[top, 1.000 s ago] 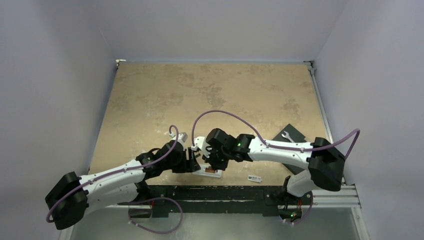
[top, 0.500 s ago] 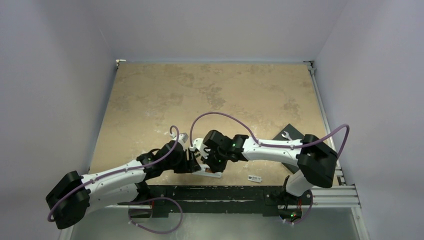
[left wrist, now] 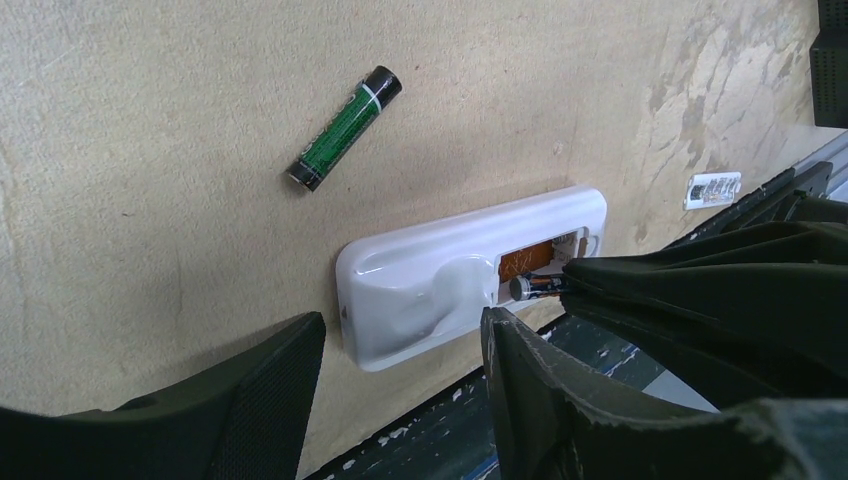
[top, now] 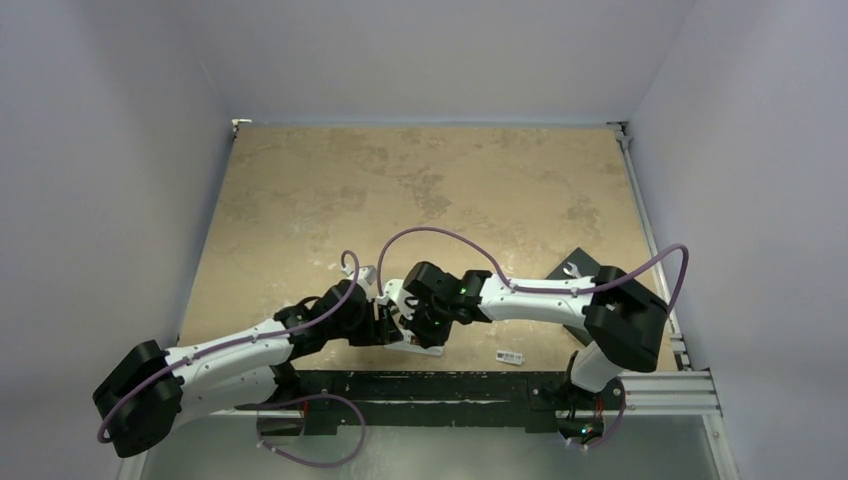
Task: Load the batteries into the remote control
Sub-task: Load the battery into the remote control.
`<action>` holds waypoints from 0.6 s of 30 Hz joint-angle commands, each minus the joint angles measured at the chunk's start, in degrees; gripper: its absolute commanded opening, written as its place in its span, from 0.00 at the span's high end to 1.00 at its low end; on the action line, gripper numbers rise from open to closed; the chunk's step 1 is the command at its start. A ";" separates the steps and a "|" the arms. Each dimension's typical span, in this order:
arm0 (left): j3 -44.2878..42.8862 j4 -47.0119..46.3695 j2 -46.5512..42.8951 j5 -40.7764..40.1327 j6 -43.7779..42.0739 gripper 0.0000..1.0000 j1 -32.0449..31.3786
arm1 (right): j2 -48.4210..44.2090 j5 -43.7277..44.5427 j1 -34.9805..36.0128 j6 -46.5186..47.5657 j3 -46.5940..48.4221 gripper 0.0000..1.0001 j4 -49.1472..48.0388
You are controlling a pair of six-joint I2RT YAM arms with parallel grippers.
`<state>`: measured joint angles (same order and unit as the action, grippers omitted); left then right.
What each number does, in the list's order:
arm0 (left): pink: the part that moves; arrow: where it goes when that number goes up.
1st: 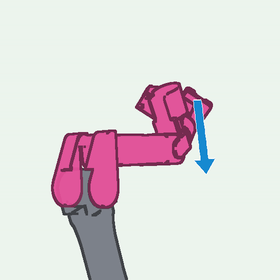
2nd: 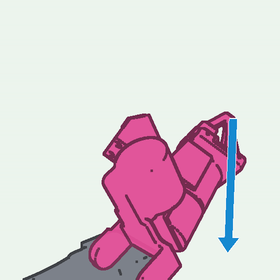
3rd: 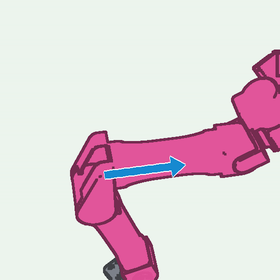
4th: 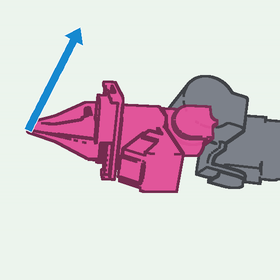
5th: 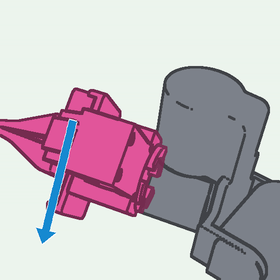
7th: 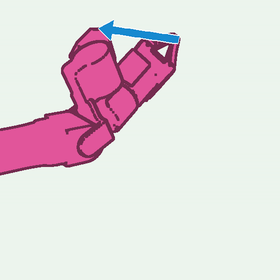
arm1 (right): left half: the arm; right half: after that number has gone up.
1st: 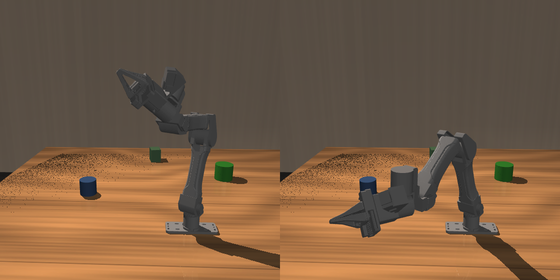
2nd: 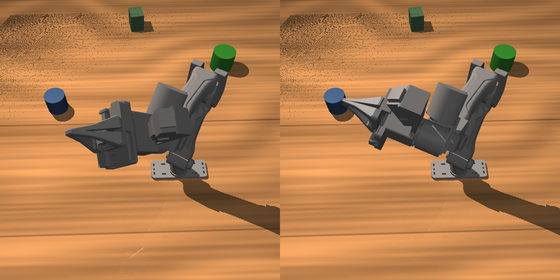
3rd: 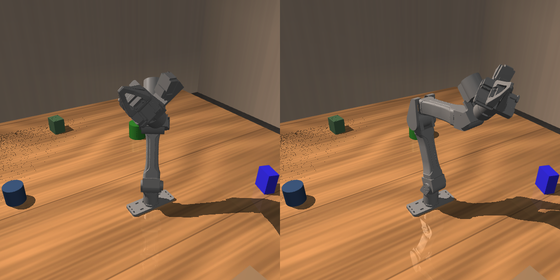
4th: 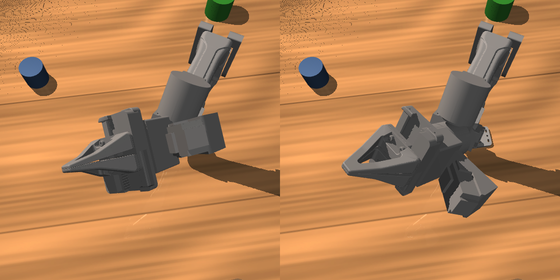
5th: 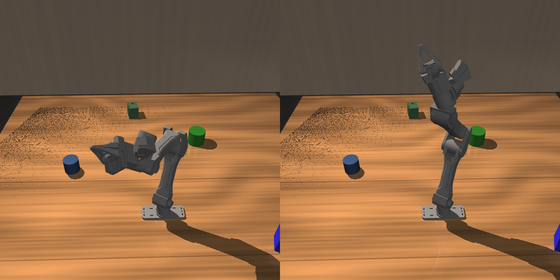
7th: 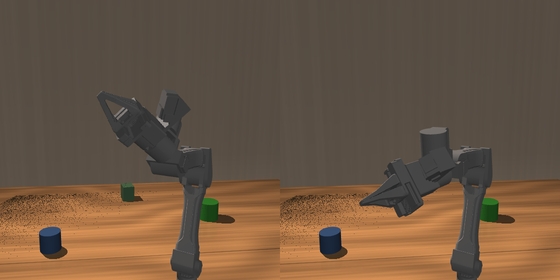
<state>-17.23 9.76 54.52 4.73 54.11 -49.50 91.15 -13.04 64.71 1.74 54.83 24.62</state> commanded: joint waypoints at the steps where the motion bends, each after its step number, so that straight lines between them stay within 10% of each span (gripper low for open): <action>1: 0.95 0.79 0.77 0.10 -1.82 0.41 0.44 | 0.26 -0.99 0.16 1.65 1.16 0.93 -1.42; 18: 0.37 0.70 1.13 0.54 -1.46 0.42 0.65 | 0.90 -0.98 0.16 3.89 0.92 0.84 -1.75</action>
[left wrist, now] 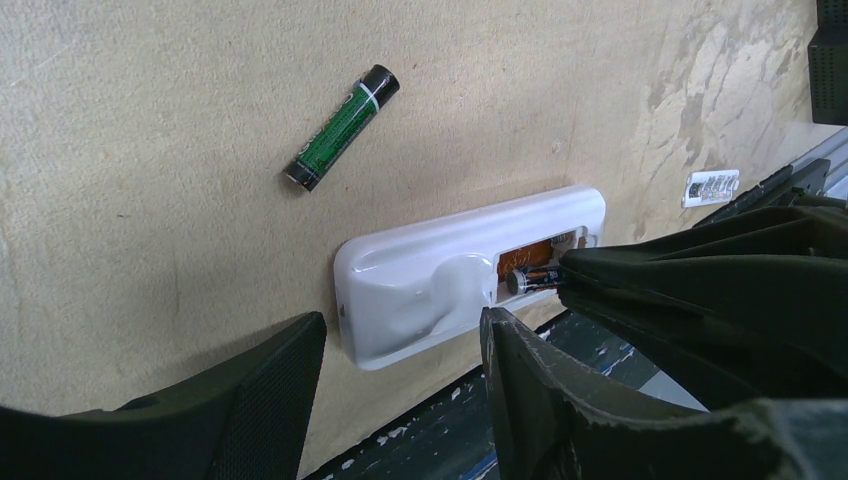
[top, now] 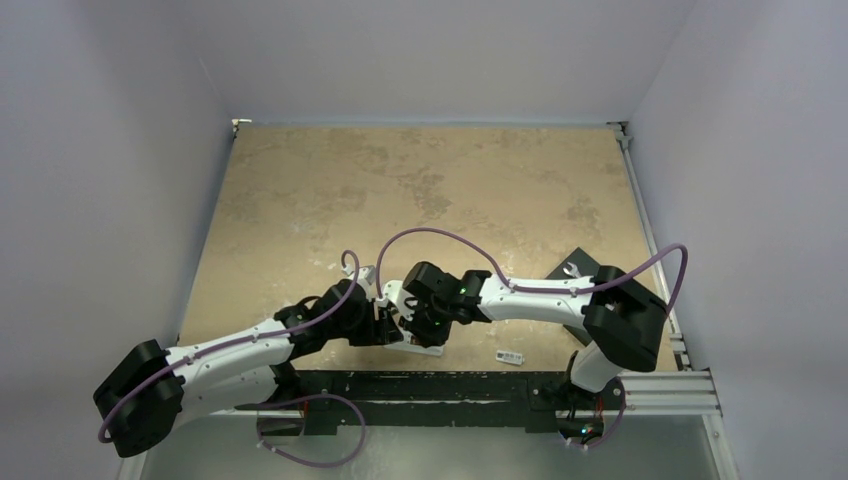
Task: Load the batteries into the remote control
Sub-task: Load the battery into the remote control.
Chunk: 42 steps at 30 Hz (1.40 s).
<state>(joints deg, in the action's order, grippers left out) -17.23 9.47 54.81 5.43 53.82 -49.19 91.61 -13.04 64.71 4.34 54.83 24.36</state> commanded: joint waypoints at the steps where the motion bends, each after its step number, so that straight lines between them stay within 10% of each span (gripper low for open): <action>1: 0.38 0.98 0.90 -0.16 -1.22 0.42 0.36 | 0.53 -1.06 0.16 1.29 0.90 0.84 -1.49; 42: 0.22 0.40 2.23 0.70 -0.96 0.43 0.75 | 2.01 -3.42 0.16 0.01 1.25 0.69 -3.44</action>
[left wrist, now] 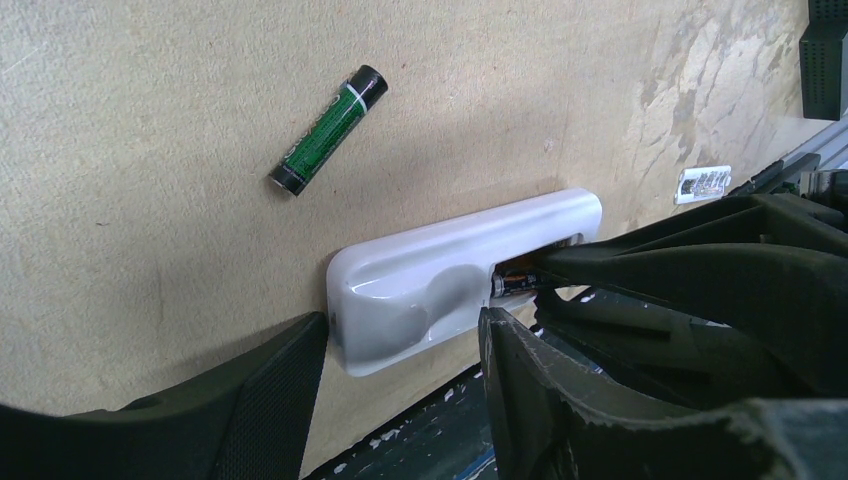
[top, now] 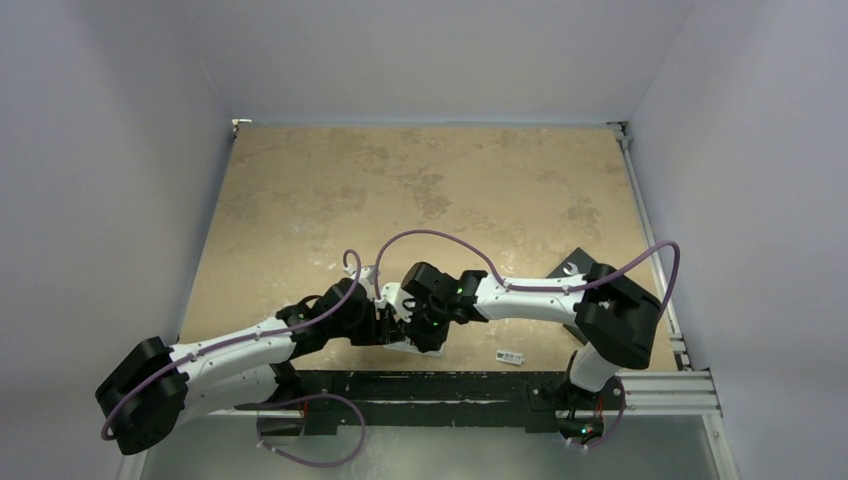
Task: Load the batteries into the remote control
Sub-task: Load the battery into the remote control.
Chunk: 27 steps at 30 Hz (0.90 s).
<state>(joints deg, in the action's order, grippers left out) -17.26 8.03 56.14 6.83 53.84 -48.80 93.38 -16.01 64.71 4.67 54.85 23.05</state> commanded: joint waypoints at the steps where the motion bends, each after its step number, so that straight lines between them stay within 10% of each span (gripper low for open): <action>1: 0.21 1.81 0.90 -0.66 -0.97 0.43 0.36 | 0.18 -0.24 0.16 -0.42 1.27 0.69 -2.17; 27: 0.38 1.12 1.49 -0.43 -1.48 0.43 0.32 | -7.14 9.47 0.16 -7.34 2.16 0.61 1.08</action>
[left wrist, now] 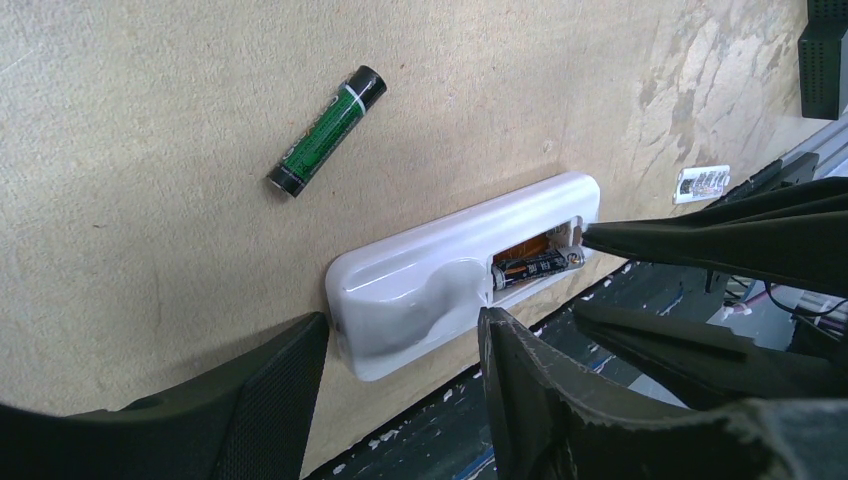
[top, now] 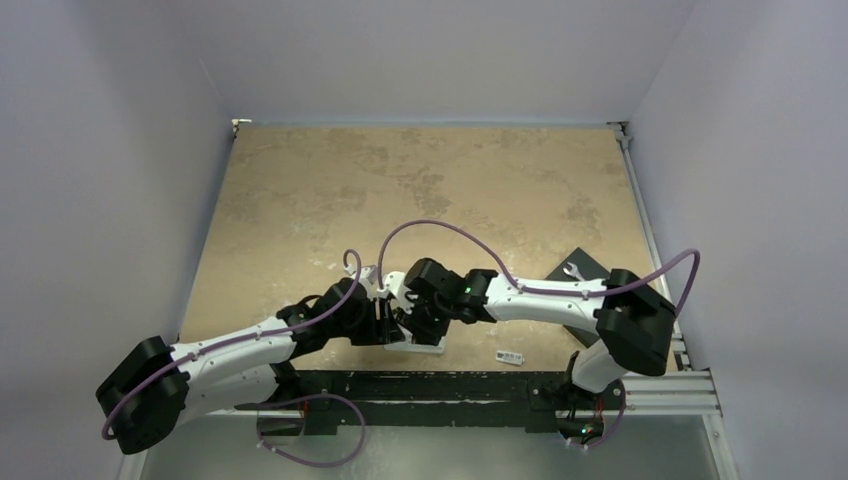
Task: Load the batteries into the remote control
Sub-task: Load the battery into the remote control.
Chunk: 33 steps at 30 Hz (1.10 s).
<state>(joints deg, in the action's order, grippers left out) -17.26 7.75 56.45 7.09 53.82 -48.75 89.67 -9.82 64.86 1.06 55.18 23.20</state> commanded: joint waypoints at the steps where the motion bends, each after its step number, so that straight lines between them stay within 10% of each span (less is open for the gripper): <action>1: 0.40 1.34 1.30 -0.76 -1.54 0.43 0.25 | -4.29 3.81 0.00 -4.37 1.83 0.60 1.15; 33: 0.31 -4.40 6.49 2.49 -1.95 0.58 0.32 | -20.56 13.38 -0.79 -45.46 -11.14 0.63 -1.38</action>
<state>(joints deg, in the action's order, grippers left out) -18.37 3.44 62.17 9.47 52.49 -48.38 70.46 2.11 64.16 -38.85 45.08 25.43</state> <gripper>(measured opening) 0.429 0.372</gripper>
